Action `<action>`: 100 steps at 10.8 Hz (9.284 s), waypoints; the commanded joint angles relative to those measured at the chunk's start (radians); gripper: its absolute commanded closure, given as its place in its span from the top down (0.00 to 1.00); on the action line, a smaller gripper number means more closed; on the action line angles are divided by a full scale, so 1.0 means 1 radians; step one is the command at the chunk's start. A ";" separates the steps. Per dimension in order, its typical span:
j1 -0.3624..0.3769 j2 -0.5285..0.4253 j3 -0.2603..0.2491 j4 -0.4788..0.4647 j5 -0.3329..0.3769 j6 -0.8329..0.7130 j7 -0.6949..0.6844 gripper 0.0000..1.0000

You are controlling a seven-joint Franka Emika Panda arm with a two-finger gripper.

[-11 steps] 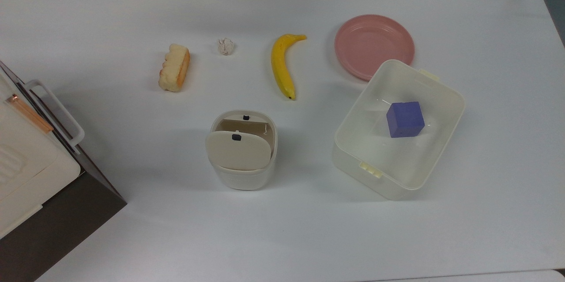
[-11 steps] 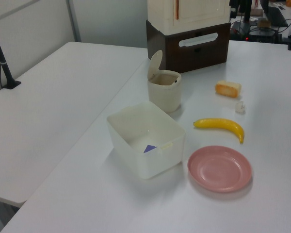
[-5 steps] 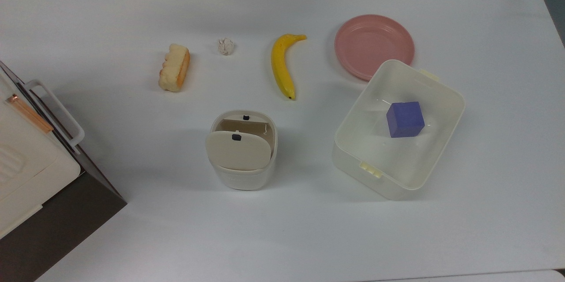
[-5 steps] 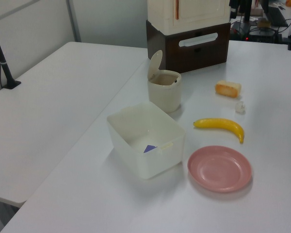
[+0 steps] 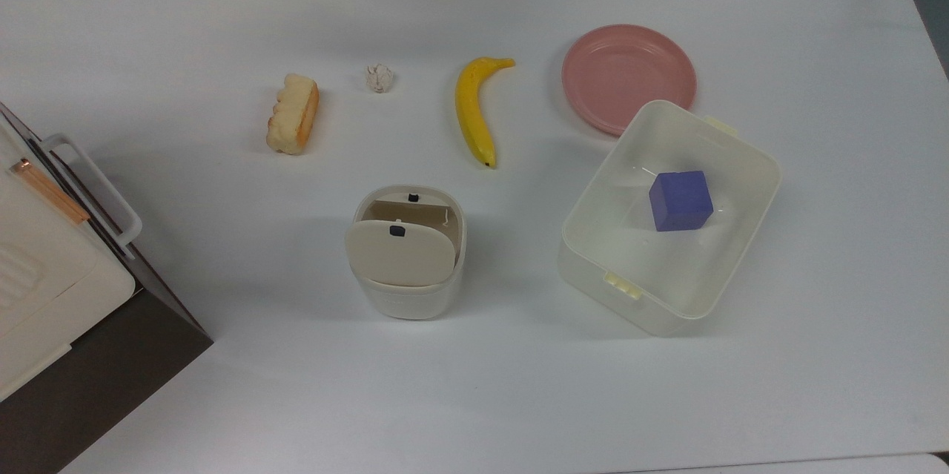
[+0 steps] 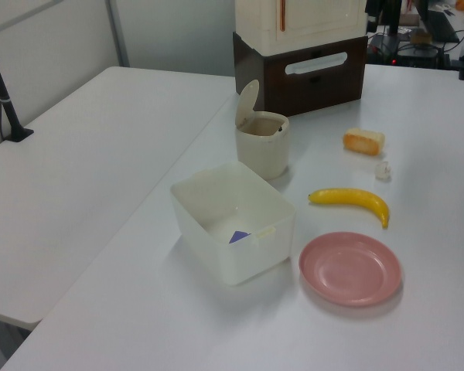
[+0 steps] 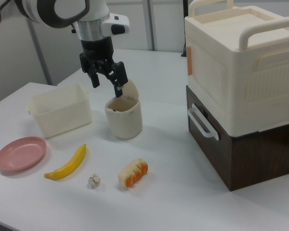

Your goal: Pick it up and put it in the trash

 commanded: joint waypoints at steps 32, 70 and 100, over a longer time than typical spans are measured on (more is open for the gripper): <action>0.198 0.258 0.162 -0.506 -0.537 0.238 0.158 0.46; 0.173 0.429 0.176 0.094 -0.408 0.390 0.475 0.00; -0.072 0.092 0.164 0.097 -0.125 0.031 0.279 1.00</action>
